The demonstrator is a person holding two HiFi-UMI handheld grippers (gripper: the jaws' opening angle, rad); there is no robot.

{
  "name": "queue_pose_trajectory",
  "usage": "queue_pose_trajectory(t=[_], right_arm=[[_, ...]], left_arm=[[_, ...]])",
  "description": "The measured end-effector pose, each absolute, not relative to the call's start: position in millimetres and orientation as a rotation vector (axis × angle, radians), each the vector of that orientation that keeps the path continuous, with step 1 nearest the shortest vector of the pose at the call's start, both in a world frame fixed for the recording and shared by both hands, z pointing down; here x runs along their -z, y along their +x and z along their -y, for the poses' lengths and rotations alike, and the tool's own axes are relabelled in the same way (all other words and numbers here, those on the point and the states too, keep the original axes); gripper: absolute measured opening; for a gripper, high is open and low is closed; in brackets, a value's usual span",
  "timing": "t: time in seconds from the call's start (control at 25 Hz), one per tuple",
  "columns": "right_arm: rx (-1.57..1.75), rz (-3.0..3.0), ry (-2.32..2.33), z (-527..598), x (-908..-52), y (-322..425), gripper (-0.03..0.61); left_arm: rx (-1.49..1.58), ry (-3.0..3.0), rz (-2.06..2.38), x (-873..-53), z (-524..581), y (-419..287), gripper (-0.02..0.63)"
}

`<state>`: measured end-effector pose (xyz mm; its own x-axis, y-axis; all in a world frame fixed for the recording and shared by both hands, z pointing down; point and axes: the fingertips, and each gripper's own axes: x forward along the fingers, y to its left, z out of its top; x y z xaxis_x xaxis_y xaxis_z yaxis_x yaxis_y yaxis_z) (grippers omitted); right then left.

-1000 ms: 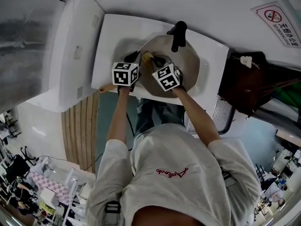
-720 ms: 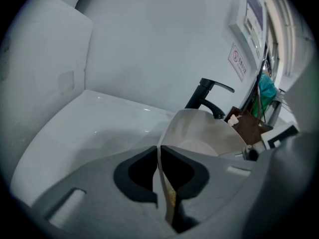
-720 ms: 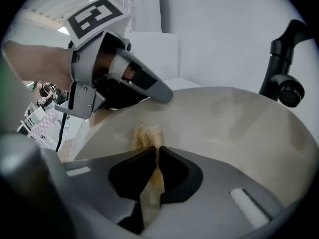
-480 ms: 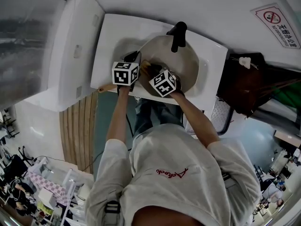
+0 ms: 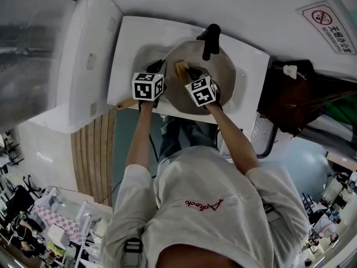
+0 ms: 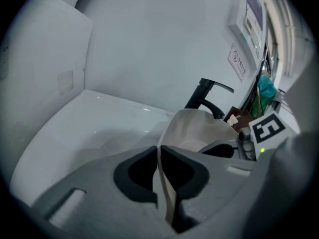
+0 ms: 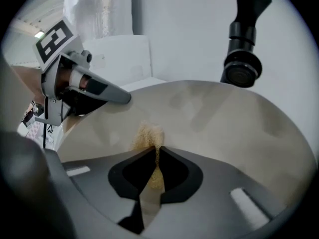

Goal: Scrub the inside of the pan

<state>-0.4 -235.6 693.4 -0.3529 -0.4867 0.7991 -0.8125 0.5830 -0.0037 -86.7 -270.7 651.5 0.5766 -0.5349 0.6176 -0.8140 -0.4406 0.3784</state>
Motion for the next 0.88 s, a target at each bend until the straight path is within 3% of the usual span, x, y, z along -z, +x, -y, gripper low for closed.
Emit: queue_pose_trajectory(t=[0.88], right_arm=[[-0.596, 1.876, 1.349, 260, -679, 81, 0.029]], left_arm=[[-0.548, 2.153, 1.069, -652, 270, -87, 0.025]])
